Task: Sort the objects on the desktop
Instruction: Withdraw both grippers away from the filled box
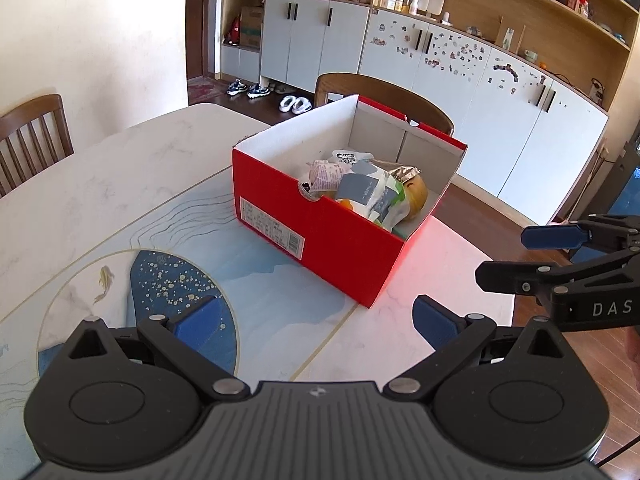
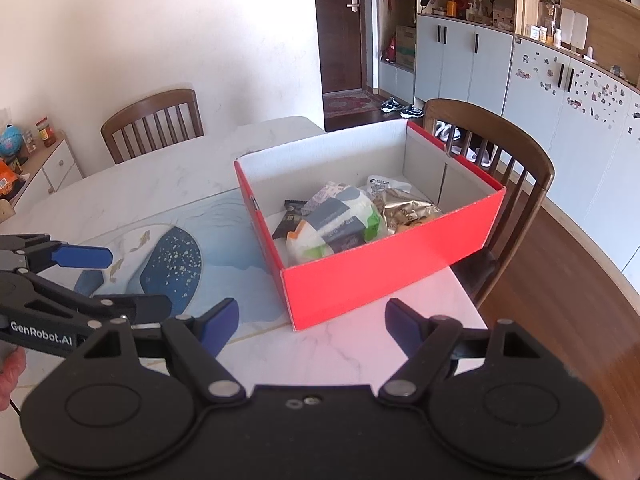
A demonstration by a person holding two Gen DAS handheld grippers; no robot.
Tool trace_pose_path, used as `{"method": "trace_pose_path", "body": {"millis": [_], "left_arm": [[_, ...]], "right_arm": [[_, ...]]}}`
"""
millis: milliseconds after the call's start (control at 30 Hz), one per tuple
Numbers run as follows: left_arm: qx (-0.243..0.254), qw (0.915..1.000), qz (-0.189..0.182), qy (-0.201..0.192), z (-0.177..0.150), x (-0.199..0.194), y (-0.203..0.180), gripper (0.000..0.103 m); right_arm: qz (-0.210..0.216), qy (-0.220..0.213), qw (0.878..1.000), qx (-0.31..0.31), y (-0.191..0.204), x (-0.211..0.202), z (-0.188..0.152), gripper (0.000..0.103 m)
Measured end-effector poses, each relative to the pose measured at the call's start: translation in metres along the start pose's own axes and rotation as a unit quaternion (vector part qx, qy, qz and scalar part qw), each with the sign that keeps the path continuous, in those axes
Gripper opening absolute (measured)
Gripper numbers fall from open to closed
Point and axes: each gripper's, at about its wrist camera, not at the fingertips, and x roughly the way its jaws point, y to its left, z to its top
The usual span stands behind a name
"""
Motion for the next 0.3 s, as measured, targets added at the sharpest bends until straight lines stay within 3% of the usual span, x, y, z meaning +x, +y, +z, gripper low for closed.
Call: {"method": "trace_pose_path", "body": {"millis": [300], "left_arm": [[0.007, 1.0, 0.002, -0.001, -0.001, -0.0011, -0.0043, 0.103]], "right_arm": [[-0.002, 0.003, 1.0, 0.004, -0.0037, -0.0036, -0.0051, 0.081]]}}
